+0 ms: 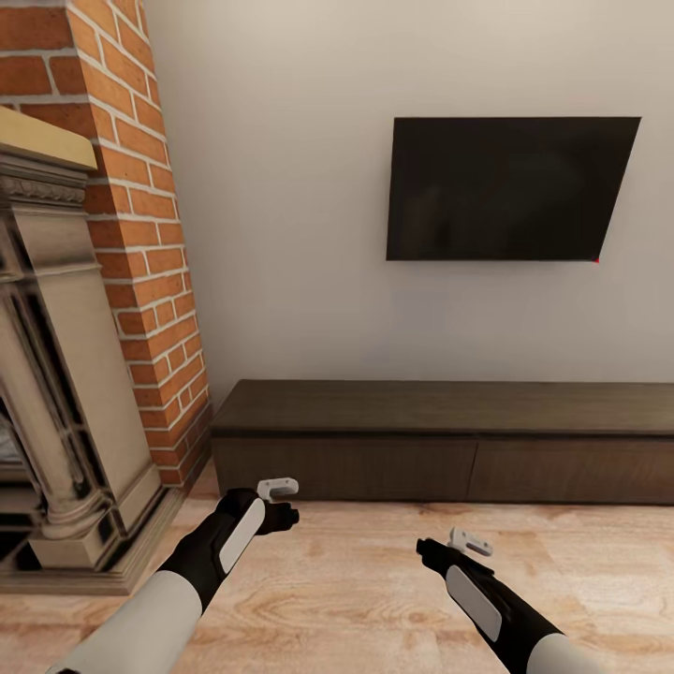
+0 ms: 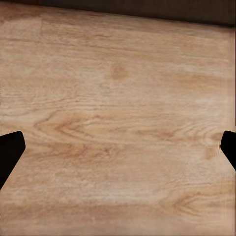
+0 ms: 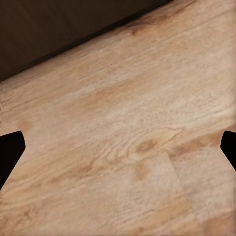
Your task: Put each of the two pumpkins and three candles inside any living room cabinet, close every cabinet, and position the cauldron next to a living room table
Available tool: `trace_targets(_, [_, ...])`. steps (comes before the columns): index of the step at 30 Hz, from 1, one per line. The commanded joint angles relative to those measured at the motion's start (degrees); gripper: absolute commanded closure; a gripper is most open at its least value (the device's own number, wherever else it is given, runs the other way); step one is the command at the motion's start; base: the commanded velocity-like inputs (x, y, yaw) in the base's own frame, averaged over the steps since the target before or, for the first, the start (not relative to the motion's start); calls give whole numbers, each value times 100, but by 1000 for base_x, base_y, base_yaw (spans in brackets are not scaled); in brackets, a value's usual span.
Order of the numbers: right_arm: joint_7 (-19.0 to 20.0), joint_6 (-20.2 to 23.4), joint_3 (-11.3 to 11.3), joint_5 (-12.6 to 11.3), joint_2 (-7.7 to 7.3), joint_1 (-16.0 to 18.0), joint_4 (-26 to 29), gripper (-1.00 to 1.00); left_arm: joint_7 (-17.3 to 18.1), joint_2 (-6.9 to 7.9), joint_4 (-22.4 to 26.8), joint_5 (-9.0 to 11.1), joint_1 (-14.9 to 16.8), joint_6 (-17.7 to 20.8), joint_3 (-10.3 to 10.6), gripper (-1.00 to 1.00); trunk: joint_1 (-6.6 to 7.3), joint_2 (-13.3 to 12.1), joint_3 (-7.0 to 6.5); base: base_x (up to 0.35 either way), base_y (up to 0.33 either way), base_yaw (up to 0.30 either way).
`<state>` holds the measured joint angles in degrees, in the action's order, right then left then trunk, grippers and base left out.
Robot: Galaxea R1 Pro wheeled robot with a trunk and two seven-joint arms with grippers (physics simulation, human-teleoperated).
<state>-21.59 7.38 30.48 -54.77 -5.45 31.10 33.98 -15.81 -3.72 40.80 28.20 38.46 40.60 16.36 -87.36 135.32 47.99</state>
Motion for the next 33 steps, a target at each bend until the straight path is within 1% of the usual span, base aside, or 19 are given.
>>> trace_targets(1, [-47,18,39,-25,-9,7,10,-100,-54,3,7,71,0,12,17,-100,24,-39,-12,0,0,0])
trace_targets(10, [-48,13,42,-33,-9,8,-85,-100,-54,16,7,76,2,17,16,-100,221,-400,-173,0,0,0])
trace_targets(18, [-42,-204,44,-32,-9,3,-149,-100,-54,15,7,80,3,18,16,-100,397,-720,-317,0,0,0])
trace_targets(24, [-44,-219,45,-34,-9,5,-156,-100,-54,12,7,71,2,18,16,-100,529,-961,-425,0,0,0])
trace_targets(33, [-39,-228,39,-34,-9,9,-308,-100,-54,11,7,52,3,18,16,-100,726,-1322,-586,0,0,0])
